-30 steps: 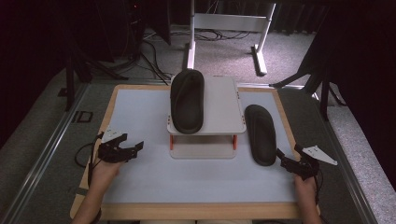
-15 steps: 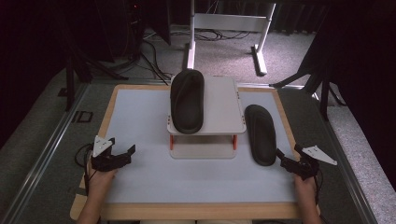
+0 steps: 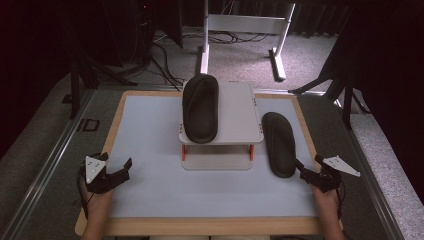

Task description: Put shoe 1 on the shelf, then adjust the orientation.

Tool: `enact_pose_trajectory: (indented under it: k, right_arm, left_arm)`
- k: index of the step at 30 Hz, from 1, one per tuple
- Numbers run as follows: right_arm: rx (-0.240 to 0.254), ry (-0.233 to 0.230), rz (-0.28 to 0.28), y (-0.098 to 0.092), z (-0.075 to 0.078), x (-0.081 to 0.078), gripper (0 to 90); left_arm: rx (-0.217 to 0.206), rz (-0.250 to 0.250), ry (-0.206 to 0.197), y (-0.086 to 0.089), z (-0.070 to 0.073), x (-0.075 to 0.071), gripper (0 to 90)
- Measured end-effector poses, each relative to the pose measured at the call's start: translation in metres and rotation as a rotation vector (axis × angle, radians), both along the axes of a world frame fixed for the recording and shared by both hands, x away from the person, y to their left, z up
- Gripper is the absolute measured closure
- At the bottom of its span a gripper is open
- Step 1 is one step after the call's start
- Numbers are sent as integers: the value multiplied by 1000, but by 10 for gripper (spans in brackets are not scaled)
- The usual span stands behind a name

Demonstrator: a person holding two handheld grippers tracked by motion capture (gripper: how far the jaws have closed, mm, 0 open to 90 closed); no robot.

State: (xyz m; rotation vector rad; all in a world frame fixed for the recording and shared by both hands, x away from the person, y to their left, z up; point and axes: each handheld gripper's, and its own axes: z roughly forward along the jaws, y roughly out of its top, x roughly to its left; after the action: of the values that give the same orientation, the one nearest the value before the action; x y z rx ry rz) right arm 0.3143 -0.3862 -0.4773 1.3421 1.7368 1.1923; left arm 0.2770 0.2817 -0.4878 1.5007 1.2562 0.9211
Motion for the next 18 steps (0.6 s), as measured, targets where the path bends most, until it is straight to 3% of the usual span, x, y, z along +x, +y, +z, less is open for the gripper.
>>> enact_pose_trajectory:
  k: [3, 6, 8, 12, 17, 18]
  right_arm:
    - [-9, 9, -8, 1, 0, 1, 136]
    - [-2, 24, 0, 0, 0, 2, 141]
    - [11, 37, -2, -1, 0, 4, 141]
    - [26, 51, 0, -3, 0, 5, 130]
    - [40, 66, -1, -4, 0, 7, 117]
    - [40, 66, -1, -4, 0, 7, 116]
  left_arm:
    - [-2, -12, -32, 0, -1, -3, 118]
    - [4, -28, -88, 0, -3, -9, 118]
    - [-14, -29, -105, 2, -3, -11, 118]
    - [-34, -18, -112, 3, -4, -12, 118]
    - [-13, -23, -118, 2, -4, -12, 118]
    - [7, -18, -122, 0, -4, -13, 118]
